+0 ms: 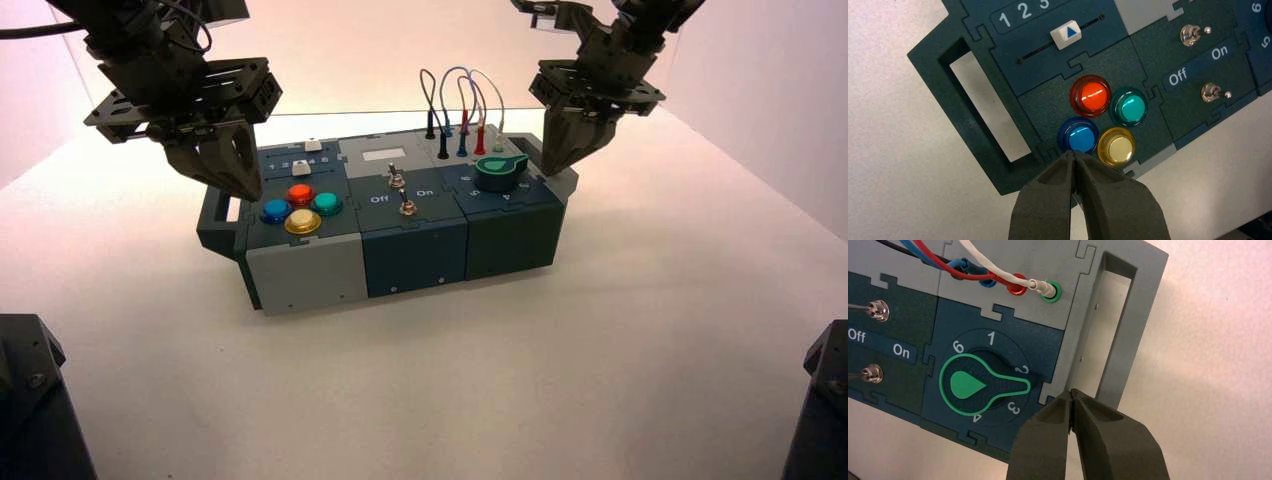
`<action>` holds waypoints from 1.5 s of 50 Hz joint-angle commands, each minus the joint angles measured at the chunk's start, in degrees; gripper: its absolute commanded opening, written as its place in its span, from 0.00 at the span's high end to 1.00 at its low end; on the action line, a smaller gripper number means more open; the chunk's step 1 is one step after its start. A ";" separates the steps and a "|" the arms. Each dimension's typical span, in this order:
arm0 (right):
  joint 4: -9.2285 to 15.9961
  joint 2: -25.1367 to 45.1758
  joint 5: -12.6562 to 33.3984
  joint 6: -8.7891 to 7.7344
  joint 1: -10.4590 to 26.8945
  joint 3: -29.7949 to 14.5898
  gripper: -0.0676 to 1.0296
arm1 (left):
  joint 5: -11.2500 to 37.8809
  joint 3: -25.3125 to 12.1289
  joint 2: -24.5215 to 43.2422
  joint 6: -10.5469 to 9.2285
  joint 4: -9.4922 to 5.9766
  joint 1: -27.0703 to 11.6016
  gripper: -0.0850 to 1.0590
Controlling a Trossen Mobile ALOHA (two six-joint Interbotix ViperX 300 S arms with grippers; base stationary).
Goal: Move the box closer.
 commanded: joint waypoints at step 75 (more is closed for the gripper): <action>0.00 -8.44 -1.85 3.96 3.43 0.44 0.96 | -5.80 -9.76 3.78 2.20 2.64 2.99 0.95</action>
